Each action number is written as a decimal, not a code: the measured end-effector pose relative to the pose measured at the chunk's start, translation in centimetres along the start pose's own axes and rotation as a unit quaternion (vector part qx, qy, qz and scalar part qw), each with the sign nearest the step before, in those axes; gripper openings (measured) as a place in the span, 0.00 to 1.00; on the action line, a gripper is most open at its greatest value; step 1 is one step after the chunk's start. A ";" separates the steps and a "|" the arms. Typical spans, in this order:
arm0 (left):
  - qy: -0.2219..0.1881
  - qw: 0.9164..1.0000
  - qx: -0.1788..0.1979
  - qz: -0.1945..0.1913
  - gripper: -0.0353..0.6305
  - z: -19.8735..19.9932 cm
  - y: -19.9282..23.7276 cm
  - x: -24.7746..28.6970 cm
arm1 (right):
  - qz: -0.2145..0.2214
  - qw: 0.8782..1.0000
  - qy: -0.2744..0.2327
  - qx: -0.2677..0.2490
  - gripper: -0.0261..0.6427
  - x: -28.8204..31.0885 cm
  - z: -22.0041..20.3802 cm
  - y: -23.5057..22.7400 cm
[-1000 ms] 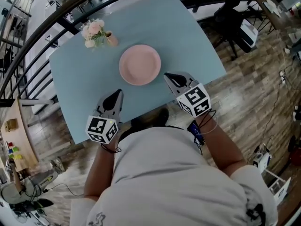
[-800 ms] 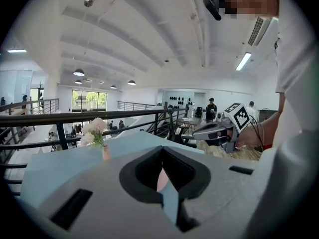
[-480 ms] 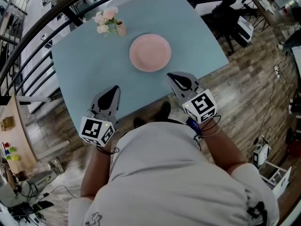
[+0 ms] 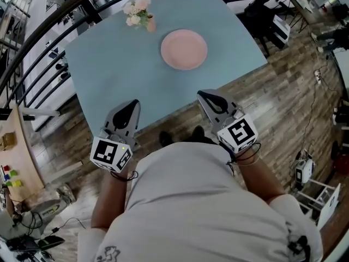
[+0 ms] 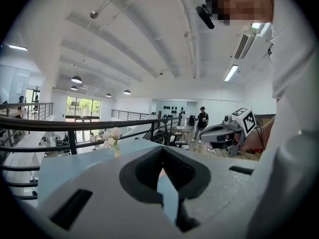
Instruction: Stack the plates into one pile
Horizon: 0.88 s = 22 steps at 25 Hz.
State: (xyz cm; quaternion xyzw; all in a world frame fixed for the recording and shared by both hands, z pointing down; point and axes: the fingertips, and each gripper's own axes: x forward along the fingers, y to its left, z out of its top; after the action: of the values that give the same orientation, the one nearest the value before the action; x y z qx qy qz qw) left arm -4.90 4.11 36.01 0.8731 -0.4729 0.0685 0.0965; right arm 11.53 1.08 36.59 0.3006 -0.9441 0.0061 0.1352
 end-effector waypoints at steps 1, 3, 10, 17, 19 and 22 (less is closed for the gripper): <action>-0.002 1.000 0.001 0.000 0.06 0.1 -0.2 -0.4 | -0.002 1.000 -0.001 0.000 0.05 -0.3 0.1 0.3; -0.009 1.000 0.001 0.001 0.06 0.3 -0.9 -0.9 | -0.004 1.000 -0.003 0.002 0.05 -1.0 0.0 0.6; -0.021 1.000 0.006 0.008 0.06 1.0 -5.7 -0.7 | 0.007 0.999 -0.032 -0.007 0.05 -5.3 0.2 0.2; -0.028 0.999 0.013 0.022 0.06 0.6 -12.7 0.5 | 0.031 0.998 -0.037 -0.030 0.05 -11.7 -1.5 0.2; -0.021 0.999 0.010 0.025 0.06 -0.3 -14.6 0.9 | 0.035 0.998 -0.036 -0.025 0.05 -13.5 -2.5 0.0; -0.022 0.999 0.005 0.033 0.06 -0.7 -17.1 1.1 | 0.040 0.998 -0.038 -0.022 0.05 -15.9 -3.4 -0.5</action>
State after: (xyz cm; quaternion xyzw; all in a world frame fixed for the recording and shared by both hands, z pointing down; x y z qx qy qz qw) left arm 10.07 12.50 35.16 0.8586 -0.5035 0.0550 0.0793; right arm 25.07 9.97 35.73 0.2593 -0.9598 -0.0202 0.1054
